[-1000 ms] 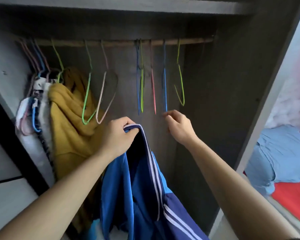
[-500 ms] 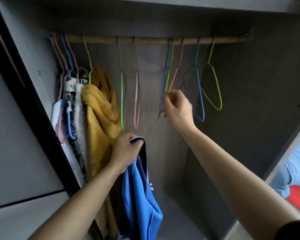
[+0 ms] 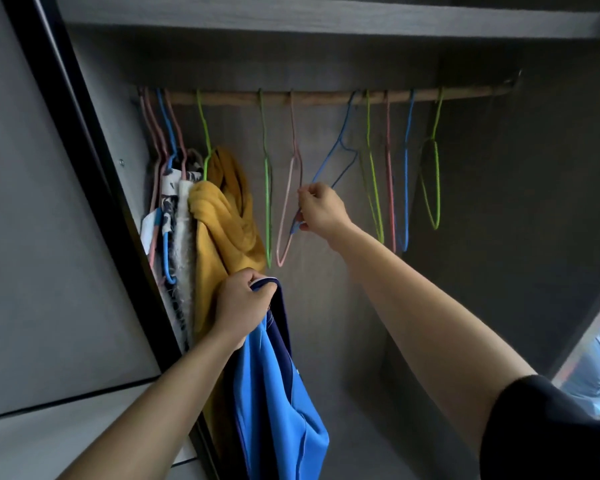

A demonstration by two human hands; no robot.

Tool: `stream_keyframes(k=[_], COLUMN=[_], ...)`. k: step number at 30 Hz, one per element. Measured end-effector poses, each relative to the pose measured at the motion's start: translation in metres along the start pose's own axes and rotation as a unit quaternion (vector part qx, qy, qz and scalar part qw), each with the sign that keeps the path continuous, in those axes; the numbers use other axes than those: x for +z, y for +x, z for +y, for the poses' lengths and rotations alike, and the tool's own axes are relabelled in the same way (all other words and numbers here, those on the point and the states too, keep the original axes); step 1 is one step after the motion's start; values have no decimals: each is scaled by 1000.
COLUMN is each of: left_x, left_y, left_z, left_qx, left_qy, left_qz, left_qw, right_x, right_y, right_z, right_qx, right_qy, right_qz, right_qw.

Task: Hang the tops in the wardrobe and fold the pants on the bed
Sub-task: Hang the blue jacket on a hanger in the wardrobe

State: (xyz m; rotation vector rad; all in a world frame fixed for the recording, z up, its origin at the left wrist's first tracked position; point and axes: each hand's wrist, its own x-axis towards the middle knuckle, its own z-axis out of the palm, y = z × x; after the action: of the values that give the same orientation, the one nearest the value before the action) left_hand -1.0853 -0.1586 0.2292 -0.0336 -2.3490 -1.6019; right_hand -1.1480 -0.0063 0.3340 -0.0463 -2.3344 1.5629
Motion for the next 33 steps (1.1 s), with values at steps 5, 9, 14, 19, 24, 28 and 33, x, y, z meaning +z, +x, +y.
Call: stream_keyframes(k=[5, 9, 14, 19, 24, 28, 33], left_x=[-1, -1, 1, 0, -5, -9, -5], left_y=[-3, -7, -10, -11, -8, -5, -2], left_z=[-1, -6, -10, -9, -11, -13, -15], left_qx=[0, 7, 25, 25, 21, 12, 14], left_qy=[9, 39, 57, 59, 59, 52, 52], left_qz=[-7, -8, -15, -27, -30, -32, -21], left_qw=[1000, 999, 998, 998, 998, 998, 998], right_x=[3, 15, 31, 34, 34, 41, 25], right_y=[-4, -5, -1, 3, 11, 11, 17], right_z=[-1, 6, 4, -7, -21, -27, -13], right_qx=[52, 77, 137, 163, 176, 162, 97], right_qy=[-21, 48, 160, 282, 353, 337, 211], right_qz=[-103, -168, -165, -153, -173, -127, 44], right_qw=[993, 982, 964, 933, 902, 919, 972])
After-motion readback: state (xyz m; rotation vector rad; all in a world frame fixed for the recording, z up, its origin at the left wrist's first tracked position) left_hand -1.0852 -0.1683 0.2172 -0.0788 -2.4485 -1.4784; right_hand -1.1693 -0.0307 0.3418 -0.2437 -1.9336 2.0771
